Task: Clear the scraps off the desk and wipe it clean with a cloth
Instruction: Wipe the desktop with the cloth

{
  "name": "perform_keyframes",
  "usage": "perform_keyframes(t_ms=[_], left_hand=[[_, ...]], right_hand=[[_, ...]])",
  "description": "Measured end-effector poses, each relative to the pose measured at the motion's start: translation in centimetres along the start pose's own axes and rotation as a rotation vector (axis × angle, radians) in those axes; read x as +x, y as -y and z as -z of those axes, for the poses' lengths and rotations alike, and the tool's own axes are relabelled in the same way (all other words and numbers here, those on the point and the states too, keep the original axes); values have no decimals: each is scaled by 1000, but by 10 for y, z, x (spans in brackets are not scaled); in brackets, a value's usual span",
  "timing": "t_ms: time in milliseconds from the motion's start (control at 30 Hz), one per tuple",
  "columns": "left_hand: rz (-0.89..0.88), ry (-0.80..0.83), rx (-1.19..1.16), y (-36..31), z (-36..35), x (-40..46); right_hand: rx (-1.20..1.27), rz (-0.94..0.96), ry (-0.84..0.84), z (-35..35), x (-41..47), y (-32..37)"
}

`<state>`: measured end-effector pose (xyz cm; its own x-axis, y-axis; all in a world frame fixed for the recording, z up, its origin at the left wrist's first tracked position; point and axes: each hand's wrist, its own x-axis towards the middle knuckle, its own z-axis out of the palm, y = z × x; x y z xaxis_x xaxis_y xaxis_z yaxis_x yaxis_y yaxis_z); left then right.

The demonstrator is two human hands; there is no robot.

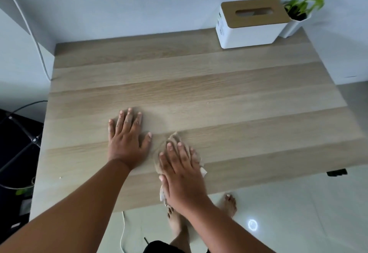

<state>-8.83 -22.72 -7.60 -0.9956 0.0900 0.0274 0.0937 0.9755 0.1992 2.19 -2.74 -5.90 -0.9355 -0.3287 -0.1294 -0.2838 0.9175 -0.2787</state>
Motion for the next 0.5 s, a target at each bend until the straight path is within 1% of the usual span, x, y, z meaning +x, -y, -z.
perform_keyframes(t_ms=[67, 133, 233, 367, 433, 500], left_hand=[[6, 18, 6, 0, 2, 0], [11, 30, 6, -1, 4, -1], [16, 26, -14, -3, 6, -1], [23, 41, -16, -10, 8, -2], [69, 39, -39, -20, 9, -1], [107, 32, -64, -40, 8, 0]], right_hand=[[1, 97, 15, -5, -19, -2], [-10, 167, 31, -4, -38, -27], [-67, 165, 47, 7, -61, -86], [-113, -38, 41, 40, -76, -177], [-120, -223, 27, 59, -75, -220], [-119, -446, 20, 77, -63, -255]])
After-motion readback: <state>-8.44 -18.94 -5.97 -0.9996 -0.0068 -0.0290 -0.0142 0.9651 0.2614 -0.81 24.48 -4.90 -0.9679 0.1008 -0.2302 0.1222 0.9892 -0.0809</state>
